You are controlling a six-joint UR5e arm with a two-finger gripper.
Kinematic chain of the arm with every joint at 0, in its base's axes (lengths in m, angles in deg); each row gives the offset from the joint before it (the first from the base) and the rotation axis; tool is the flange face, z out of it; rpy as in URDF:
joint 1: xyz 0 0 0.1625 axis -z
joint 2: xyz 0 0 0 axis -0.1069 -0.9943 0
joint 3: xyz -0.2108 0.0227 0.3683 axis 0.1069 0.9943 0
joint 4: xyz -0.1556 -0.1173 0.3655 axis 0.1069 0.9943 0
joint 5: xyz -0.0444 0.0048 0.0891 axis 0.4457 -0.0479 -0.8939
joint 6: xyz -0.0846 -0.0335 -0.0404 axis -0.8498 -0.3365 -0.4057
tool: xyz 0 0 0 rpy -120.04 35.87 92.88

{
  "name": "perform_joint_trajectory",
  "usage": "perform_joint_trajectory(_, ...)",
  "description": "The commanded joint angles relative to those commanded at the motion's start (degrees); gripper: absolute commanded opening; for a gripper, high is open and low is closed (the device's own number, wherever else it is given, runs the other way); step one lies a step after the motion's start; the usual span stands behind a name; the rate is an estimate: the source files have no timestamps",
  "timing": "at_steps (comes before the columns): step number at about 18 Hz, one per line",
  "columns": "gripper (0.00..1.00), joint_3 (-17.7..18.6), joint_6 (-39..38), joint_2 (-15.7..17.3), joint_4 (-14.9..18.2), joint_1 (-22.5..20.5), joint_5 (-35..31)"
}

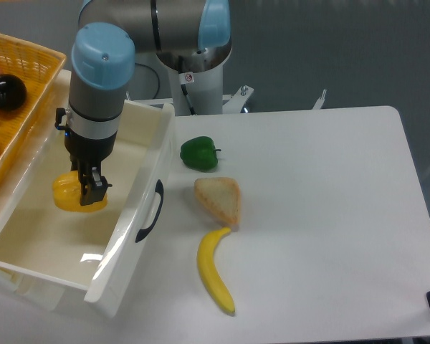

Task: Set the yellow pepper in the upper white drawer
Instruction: 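Lower the yellow pepper into the white drawer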

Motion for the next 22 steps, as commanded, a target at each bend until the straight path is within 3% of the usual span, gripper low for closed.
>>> perform_joint_trajectory(5,0.63,0.0,0.1,-0.4,-0.1,0.0,-0.1)
perform_joint_trajectory(14,0.68,-0.1,0.1,-0.5,-0.1,0.1,-2.3)
perform_joint_trajectory(22,0.8,-0.3,0.1,-0.6,-0.1,0.1,-2.3)
